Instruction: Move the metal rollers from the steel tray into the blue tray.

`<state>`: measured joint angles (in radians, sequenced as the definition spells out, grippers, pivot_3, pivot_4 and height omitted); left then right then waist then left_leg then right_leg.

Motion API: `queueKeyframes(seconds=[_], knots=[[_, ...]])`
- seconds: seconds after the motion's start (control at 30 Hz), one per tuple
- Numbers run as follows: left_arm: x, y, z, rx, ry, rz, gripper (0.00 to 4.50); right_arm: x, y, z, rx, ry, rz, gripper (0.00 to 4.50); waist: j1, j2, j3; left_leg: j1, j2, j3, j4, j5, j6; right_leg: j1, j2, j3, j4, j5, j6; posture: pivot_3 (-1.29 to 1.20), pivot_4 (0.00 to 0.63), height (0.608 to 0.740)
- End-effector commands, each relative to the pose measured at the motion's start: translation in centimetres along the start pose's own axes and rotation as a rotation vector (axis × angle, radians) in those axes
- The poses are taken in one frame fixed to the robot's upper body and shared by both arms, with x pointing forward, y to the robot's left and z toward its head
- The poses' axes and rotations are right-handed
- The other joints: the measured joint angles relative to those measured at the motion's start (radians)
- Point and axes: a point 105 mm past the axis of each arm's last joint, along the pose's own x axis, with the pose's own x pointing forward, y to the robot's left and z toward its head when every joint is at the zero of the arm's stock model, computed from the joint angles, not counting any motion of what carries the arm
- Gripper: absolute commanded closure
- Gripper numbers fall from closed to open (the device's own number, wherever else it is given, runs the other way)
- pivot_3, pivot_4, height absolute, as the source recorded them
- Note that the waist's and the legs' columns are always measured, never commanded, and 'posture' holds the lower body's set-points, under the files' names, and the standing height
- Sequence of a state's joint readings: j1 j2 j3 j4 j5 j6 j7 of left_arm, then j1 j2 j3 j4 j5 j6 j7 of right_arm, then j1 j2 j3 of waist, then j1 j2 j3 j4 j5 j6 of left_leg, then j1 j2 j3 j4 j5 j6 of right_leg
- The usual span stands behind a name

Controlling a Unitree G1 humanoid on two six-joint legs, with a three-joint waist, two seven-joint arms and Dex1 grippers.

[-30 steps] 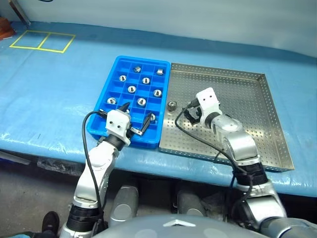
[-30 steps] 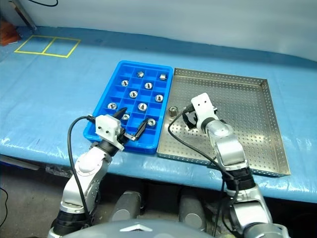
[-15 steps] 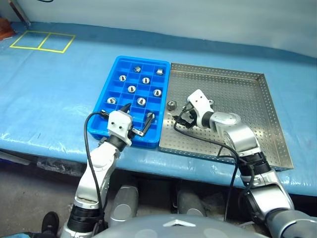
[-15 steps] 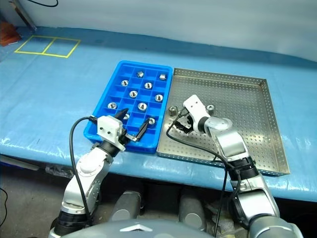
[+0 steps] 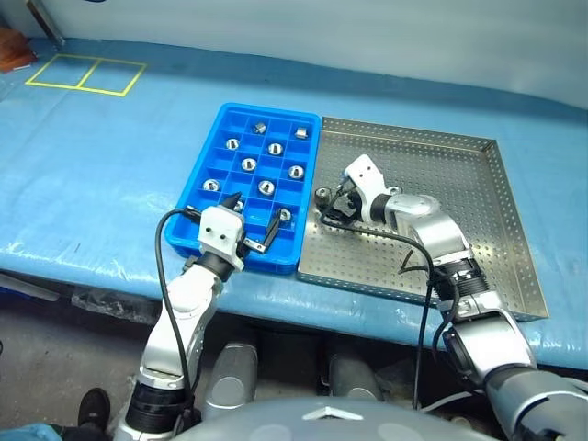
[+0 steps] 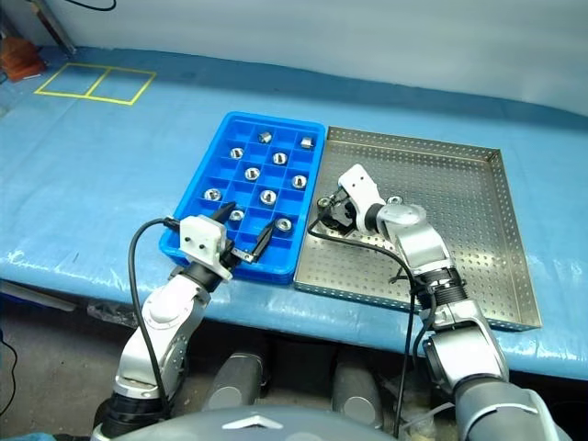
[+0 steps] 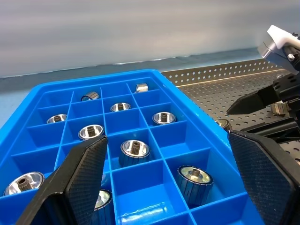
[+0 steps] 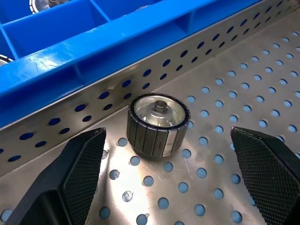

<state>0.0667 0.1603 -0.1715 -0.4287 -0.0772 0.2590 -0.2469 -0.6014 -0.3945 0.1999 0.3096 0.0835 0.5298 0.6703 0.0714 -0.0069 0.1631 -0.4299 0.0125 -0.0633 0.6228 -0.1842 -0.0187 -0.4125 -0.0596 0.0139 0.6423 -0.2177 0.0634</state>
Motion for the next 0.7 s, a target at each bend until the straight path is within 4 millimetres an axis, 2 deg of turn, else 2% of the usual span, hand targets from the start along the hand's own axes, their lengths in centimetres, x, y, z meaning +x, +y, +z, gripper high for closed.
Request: queueKeyframes(seconds=[0.03, 0.33, 0.43, 0.5, 0.67, 0.7], knots=[[0.0, -0.1, 0.6, 0.012, -0.028, 0.004, 0.00, 0.2, 0.3, 1.8, -0.052, -0.045, 0.036, 0.01, 0.003, 0.000, 0.000, 0.000, 0.000, 0.000, 0.000, 0.000, 0.000, 0.000, 0.000, 0.000, 0.000, 0.000, 0.000, 0.26, 0.150, 0.740], [0.0, 0.0, 0.4, 0.007, -0.026, 0.008, 0.00, 1.1, 0.5, 1.4, -0.085, -0.017, 0.056, 0.01, 0.005, 0.000, 0.000, 0.000, 0.000, 0.000, 0.000, 0.000, 0.000, 0.000, 0.000, 0.000, 0.000, 0.000, 0.000, 0.26, 0.150, 0.740], [0.0, 0.0, 0.4, 0.007, -0.025, 0.008, 0.00, 1.2, 0.4, 1.3, -0.080, -0.017, 0.054, 0.57, 0.005, 0.000, 0.000, 0.001, 0.000, 0.000, 0.000, 0.000, 0.000, 0.000, 0.000, 0.000, 0.000, 0.000, 0.000, 0.26, 0.150, 0.740], [-0.1, 0.0, 0.3, 0.007, -0.024, 0.007, 0.00, 1.2, 0.5, 1.2, -0.081, -0.019, 0.052, 1.30, 0.006, 0.000, 0.000, 0.000, 0.000, 0.000, 0.000, 0.000, 0.000, 0.000, 0.000, 0.000, 0.000, 0.000, 0.000, 0.26, 0.150, 0.740], [0.0, -0.2, 0.3, 0.006, -0.020, -0.001, 0.00, 1.1, 0.0, 0.5, -0.077, -0.006, 0.018, 2.76, 0.010, 0.000, 0.000, 0.000, 0.000, 0.000, 0.000, 0.000, 0.000, 0.000, 0.000, 0.000, 0.000, 0.000, 0.000, 0.25, 0.150, 0.740], [0.1, -0.2, 0.3, 0.006, -0.019, -0.004, 0.00, 1.0, -0.1, 0.3, -0.076, -0.002, 0.010, 2.78, 0.011, 0.000, 0.000, 0.000, 0.000, 0.000, 0.000, 0.000, 0.000, 0.000, 0.000, 0.000, 0.000, 0.000, 0.000, 0.25, 0.150, 0.740]])
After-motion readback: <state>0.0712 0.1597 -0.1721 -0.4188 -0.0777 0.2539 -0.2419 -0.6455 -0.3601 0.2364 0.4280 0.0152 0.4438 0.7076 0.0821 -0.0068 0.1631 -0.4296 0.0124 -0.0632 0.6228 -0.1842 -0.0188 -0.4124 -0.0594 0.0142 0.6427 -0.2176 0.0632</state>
